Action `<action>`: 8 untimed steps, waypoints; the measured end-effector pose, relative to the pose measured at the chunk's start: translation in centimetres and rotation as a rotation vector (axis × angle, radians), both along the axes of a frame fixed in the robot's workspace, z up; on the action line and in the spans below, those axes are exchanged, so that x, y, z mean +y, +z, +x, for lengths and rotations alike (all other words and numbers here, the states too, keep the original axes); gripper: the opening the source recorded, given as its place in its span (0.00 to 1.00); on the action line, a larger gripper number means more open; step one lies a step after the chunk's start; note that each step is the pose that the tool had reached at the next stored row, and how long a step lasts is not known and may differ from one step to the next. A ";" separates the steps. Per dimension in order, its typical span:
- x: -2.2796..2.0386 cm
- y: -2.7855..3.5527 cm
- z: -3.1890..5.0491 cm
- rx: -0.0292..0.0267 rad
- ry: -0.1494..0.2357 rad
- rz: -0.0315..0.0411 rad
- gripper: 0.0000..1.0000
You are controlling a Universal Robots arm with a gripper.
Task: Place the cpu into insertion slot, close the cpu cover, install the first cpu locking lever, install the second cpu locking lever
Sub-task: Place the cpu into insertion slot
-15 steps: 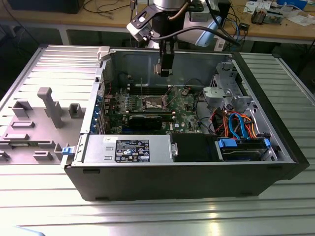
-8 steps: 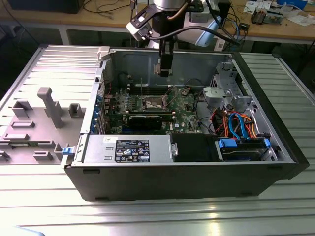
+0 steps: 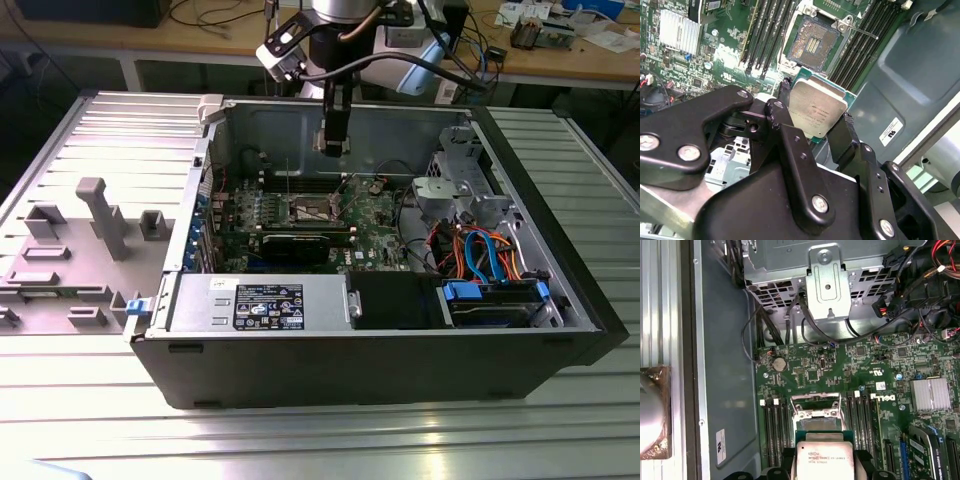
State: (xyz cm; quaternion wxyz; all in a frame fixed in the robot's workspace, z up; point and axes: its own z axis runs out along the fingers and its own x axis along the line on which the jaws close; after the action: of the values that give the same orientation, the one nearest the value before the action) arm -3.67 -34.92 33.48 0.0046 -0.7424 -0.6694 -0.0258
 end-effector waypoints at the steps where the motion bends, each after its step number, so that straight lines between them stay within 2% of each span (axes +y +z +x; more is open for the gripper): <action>1: 0.00 -0.03 0.00 0.0001 -0.008 0.0000 0.55; 8: -0.09 -0.15 -0.16 -0.0004 -0.013 -0.0003 0.55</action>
State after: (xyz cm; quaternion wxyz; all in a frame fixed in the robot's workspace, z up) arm -3.83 -35.01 33.33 0.0042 -0.7467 -0.6647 -0.0259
